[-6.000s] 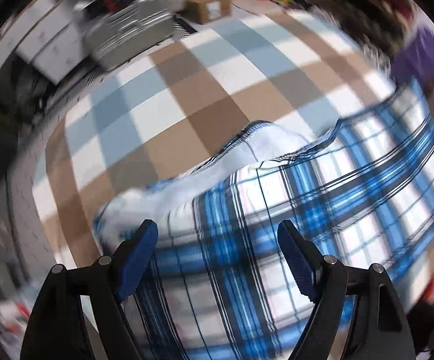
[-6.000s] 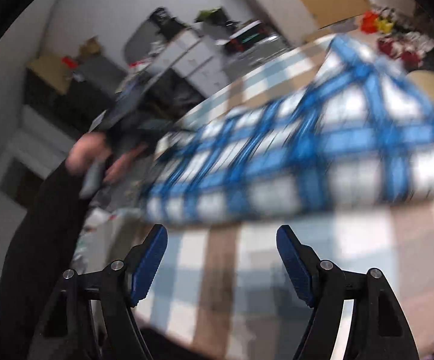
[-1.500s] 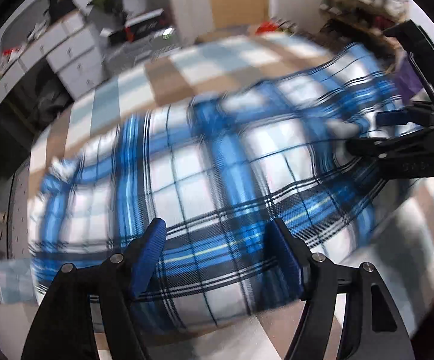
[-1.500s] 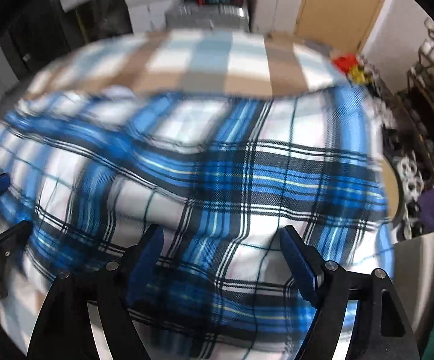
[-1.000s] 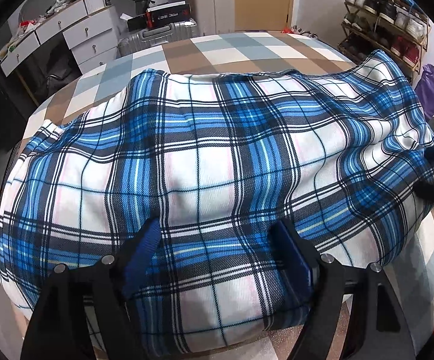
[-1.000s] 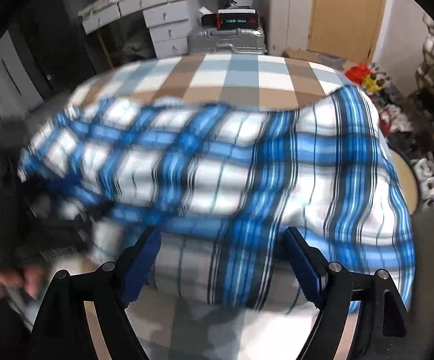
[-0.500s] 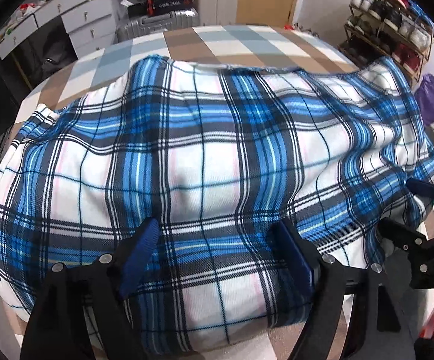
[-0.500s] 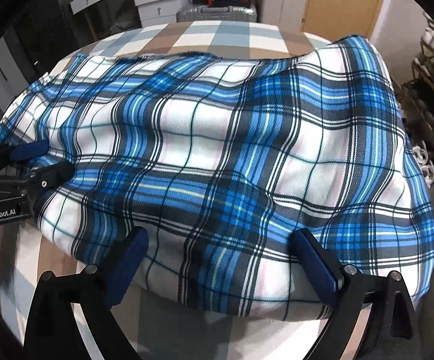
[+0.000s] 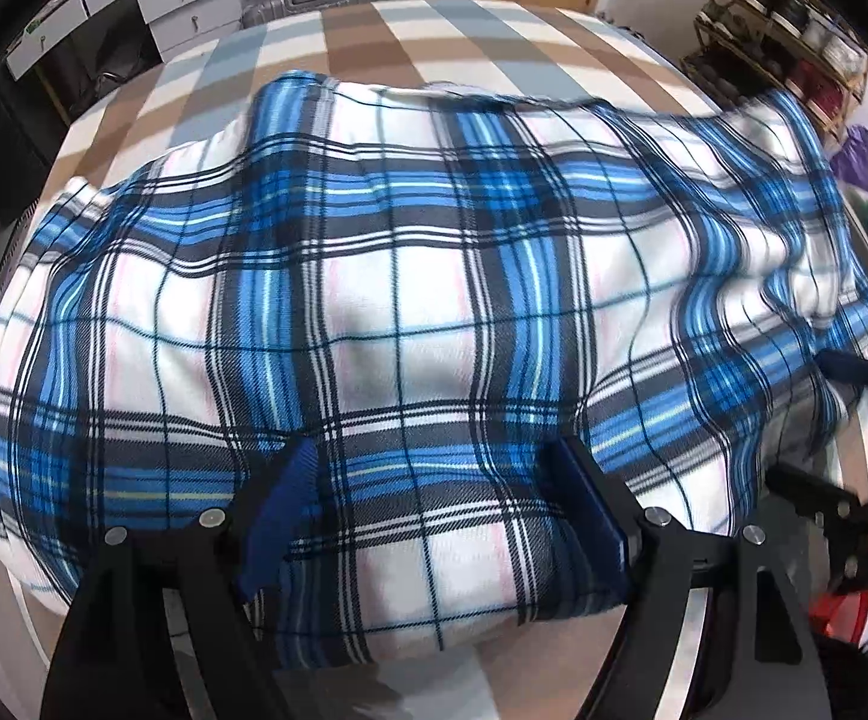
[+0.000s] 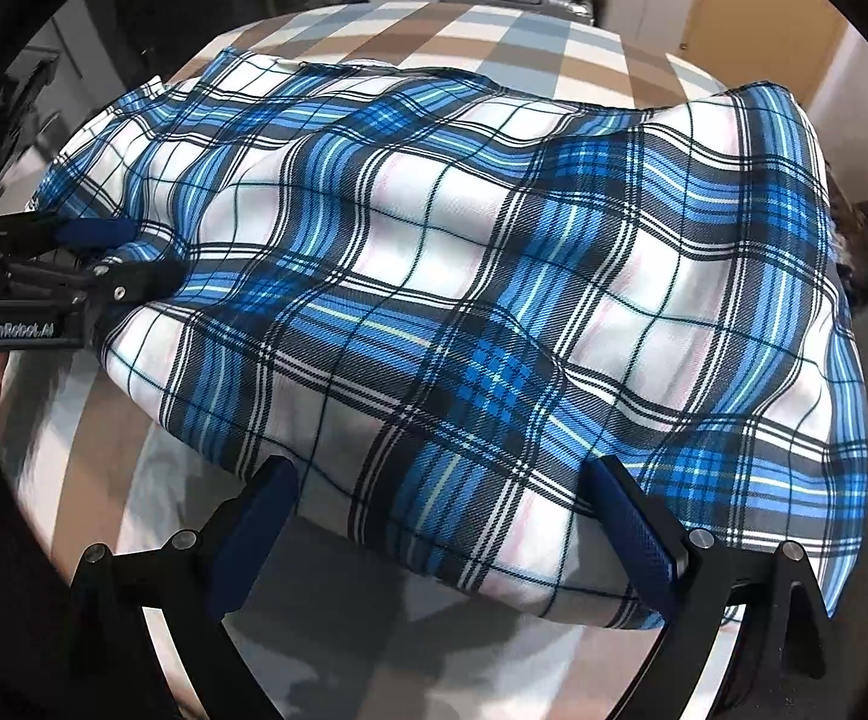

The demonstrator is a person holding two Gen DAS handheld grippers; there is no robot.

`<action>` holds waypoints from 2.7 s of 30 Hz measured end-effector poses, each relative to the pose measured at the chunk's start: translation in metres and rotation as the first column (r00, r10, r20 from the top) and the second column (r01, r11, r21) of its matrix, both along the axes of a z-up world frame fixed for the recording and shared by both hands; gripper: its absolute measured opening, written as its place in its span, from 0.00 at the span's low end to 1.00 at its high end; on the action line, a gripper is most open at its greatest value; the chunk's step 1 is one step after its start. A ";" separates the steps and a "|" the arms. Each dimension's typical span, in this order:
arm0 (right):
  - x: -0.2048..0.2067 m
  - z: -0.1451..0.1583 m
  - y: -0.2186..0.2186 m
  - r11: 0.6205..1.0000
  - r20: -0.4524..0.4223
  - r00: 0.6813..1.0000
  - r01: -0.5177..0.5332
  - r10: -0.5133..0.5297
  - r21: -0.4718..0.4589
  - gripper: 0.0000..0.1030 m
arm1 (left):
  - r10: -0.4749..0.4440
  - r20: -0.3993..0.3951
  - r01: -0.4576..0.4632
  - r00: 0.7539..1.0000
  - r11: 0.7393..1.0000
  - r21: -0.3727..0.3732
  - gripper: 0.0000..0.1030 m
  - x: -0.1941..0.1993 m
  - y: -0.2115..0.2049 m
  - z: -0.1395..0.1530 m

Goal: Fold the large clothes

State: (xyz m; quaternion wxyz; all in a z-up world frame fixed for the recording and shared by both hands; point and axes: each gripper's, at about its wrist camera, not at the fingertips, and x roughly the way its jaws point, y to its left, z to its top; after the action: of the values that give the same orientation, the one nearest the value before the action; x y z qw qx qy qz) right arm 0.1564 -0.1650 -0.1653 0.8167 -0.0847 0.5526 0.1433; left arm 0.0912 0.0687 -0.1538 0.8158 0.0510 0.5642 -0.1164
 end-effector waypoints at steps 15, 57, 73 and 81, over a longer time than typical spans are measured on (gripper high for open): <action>0.077 0.039 -0.031 0.959 0.028 0.959 0.281 -0.282 0.022 0.85 | 0.130 0.032 -0.122 0.991 0.974 -0.191 0.75 -0.007 0.049 0.021; 0.094 0.045 0.157 0.980 0.024 0.989 0.142 -0.147 0.136 0.68 | 0.259 -0.187 -0.318 0.948 0.708 -0.631 0.75 0.007 0.170 0.025; 0.076 0.054 0.153 0.955 0.089 0.987 0.107 -0.136 0.276 0.63 | 0.326 -0.115 -0.320 0.938 0.692 -0.647 0.75 0.006 0.188 0.039; -0.024 0.045 0.143 0.956 0.138 0.990 -0.049 0.009 0.290 0.54 | 0.168 -0.122 -0.206 0.978 0.709 -0.675 0.75 0.010 0.151 0.030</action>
State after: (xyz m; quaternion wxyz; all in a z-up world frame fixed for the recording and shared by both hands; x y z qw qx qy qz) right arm 0.1323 -0.0220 -0.1206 0.8535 0.0194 0.4676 0.2293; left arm 0.1017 0.2197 -0.1243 0.7699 -0.3132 0.5044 -0.2338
